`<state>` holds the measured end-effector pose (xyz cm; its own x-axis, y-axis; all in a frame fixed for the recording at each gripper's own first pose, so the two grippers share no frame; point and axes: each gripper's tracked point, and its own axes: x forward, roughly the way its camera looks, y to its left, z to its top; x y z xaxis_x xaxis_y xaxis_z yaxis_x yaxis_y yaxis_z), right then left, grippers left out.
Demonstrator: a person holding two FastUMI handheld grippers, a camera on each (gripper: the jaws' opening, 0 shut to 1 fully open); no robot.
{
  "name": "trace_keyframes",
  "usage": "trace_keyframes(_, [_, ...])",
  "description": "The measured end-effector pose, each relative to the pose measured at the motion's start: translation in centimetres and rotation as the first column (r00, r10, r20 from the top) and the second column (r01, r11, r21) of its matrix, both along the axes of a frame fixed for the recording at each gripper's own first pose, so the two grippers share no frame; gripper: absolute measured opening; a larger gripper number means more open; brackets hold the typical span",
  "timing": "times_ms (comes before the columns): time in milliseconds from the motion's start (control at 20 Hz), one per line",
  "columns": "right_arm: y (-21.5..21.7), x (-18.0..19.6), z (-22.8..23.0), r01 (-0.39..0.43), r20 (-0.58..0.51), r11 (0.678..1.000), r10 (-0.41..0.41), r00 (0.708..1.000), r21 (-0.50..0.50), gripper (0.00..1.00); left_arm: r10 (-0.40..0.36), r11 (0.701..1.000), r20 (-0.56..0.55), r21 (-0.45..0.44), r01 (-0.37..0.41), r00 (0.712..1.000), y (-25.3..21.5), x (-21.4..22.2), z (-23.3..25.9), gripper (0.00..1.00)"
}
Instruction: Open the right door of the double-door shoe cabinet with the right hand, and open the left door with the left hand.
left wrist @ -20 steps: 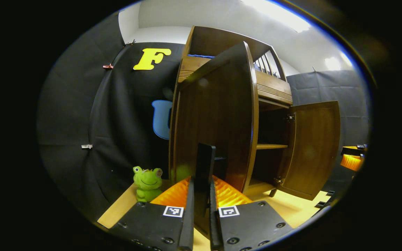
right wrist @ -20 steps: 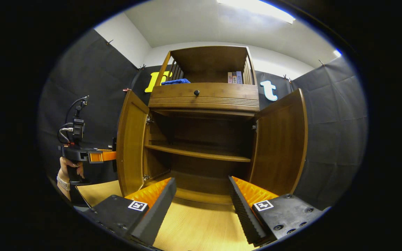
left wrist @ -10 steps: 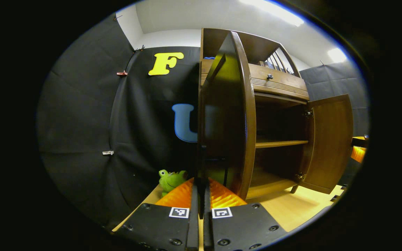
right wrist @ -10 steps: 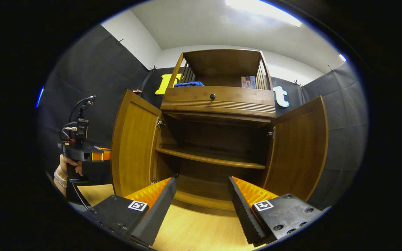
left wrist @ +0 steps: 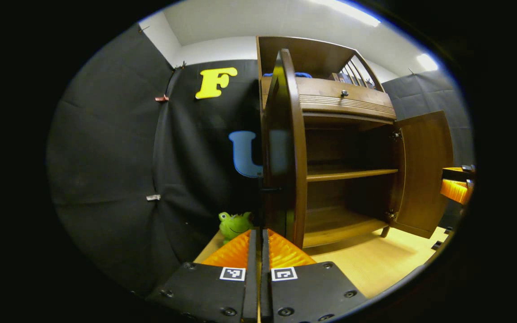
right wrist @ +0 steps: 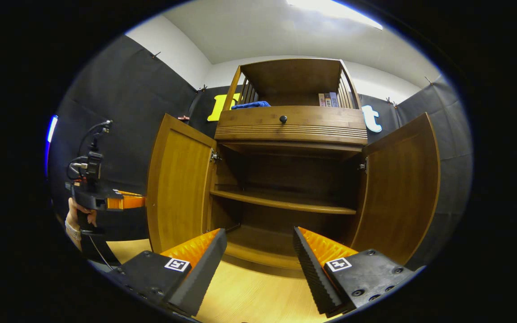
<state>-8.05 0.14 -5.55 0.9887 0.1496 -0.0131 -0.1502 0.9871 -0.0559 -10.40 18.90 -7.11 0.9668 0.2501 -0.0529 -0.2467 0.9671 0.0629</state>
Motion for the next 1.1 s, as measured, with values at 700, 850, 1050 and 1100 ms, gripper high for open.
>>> trace_keyframes(700, [-4.5,0.0,-0.3,0.141,-0.038,0.990,-0.141,0.989,-0.003,0.94,-0.252,0.966,0.044,-0.044,0.254,0.967,-13.4,3.9,3.3,0.07])
trace_keyframes(850, [-5.4,-0.3,-0.6,0.166,-0.052,0.986,-0.167,0.985,-0.011,0.93,-0.238,0.970,0.056,-0.047,0.240,0.970,-14.4,5.6,3.4,0.07])
trace_keyframes(1050, [-5.8,-0.2,-0.9,0.172,-0.068,0.985,-0.173,0.983,-0.016,0.94,-0.246,0.968,0.048,-0.044,0.248,0.968,-15.7,6.9,3.1,0.07])
trace_keyframes(1100, [-5.9,-0.2,-0.7,0.172,-0.067,0.985,-0.172,0.983,-0.016,0.93,-0.241,0.970,0.039,-0.030,0.243,0.970,-15.8,6.9,2.8,0.07])
